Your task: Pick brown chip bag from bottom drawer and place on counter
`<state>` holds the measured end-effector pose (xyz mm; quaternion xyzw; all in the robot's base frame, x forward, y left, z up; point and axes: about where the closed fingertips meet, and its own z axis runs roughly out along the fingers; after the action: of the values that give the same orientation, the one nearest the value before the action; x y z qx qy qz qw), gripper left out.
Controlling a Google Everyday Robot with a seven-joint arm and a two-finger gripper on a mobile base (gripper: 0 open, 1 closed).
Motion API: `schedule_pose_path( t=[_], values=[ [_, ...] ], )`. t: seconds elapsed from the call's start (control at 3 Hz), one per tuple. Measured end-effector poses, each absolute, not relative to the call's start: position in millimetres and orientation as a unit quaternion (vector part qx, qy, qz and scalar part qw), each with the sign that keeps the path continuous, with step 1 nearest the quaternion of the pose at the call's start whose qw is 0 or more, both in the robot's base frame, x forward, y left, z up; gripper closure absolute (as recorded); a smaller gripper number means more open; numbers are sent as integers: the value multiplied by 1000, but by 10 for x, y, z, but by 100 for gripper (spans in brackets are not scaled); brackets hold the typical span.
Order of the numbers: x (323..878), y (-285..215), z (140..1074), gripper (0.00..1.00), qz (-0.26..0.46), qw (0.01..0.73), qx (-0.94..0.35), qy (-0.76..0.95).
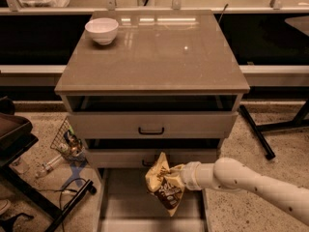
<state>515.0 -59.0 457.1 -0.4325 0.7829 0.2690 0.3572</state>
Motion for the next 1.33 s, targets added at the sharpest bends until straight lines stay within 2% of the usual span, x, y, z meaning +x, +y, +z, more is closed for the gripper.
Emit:
schedule_pose_path(
  t=[0.67, 1.33],
  values=[
    [5104, -1001, 5539, 100, 209, 383, -405, 804],
    [5156, -984, 5800, 100, 202, 390, -406, 802]
  ],
)
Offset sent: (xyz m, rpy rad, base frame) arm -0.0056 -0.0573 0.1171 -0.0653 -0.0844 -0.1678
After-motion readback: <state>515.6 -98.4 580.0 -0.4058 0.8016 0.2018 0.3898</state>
